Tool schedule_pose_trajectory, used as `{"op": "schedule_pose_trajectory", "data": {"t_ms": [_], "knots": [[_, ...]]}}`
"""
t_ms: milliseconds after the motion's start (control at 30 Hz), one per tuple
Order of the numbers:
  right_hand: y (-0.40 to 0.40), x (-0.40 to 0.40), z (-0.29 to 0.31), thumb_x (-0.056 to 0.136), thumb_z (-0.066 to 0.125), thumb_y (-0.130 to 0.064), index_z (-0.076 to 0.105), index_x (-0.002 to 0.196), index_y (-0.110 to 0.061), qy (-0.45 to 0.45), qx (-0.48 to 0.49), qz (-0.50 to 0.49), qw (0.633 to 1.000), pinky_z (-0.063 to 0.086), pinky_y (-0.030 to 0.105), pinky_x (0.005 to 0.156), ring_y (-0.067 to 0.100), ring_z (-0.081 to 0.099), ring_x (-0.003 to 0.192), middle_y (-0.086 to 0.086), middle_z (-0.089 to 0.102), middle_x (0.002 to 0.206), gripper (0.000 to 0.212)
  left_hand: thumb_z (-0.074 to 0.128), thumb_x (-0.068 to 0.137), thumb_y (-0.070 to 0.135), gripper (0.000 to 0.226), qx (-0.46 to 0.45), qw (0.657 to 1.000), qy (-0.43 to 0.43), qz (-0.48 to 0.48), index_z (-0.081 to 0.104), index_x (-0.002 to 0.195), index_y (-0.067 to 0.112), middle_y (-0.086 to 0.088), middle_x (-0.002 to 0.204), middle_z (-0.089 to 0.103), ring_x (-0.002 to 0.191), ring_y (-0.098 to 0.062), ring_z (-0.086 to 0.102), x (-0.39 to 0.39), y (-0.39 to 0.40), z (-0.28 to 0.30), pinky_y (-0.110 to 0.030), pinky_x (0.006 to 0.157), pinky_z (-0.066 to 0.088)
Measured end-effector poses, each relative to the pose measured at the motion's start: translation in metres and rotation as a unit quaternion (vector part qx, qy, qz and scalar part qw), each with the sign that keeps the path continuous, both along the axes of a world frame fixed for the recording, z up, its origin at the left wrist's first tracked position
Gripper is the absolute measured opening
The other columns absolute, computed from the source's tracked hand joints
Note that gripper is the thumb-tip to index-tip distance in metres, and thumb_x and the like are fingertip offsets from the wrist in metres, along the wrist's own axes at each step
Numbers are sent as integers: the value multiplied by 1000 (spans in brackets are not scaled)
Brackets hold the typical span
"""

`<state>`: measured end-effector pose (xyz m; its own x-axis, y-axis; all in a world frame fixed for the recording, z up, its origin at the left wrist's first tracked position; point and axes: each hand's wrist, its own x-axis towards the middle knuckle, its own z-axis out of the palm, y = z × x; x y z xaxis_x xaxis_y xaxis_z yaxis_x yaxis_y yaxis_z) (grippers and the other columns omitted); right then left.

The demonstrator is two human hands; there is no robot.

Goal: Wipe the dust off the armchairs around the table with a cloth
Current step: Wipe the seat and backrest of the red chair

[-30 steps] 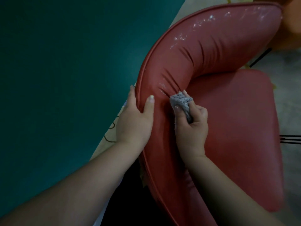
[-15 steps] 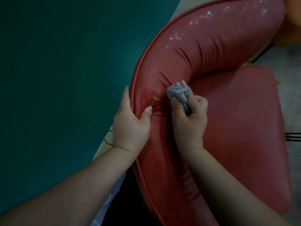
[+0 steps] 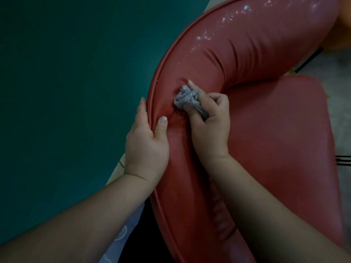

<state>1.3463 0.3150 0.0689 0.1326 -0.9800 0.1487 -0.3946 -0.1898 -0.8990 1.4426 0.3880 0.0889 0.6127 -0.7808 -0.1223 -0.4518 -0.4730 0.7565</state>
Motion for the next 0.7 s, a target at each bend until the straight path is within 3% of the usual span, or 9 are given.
{"op": "schedule_pose_trajectory", "data": {"t_ms": [100,233,400,600,700], "knots": [[21,-17,-4,83,70,-13,62,123,-27,-10,14,18,1000,41,12,80,11,51,85,5,47,96,43,50,96,27,58,7,1000,1,1,28,149,13,-8,147,43,134,-21,41,-1,1,1,-28,110,29],[39,-29,-4,77,74,-2,64,120,-24,-8,3,54,998,43,12,80,9,52,84,6,49,95,50,49,97,28,58,10,1000,5,2,27,149,14,-7,147,42,135,-20,40,-1,1,2,-22,108,27],[2,-8,-4,79,73,-8,69,112,-21,-11,8,-3,1000,41,9,83,10,51,86,3,48,95,35,49,97,29,58,12,1000,2,-2,27,149,14,-7,147,43,134,-20,40,-2,0,3,-21,107,27],[46,-37,-7,77,75,-6,67,104,-29,-42,54,-2,998,40,4,79,-1,55,85,5,56,96,36,48,97,30,58,7,1000,7,2,27,149,15,-6,146,44,133,-19,41,-1,1,3,-25,110,29],[31,-25,-6,76,78,-11,71,100,-20,-21,40,-14,999,40,5,79,-2,54,84,4,54,95,27,49,97,30,58,10,1000,5,4,28,149,15,-7,146,45,133,-20,42,-1,1,3,-25,109,30]]}}
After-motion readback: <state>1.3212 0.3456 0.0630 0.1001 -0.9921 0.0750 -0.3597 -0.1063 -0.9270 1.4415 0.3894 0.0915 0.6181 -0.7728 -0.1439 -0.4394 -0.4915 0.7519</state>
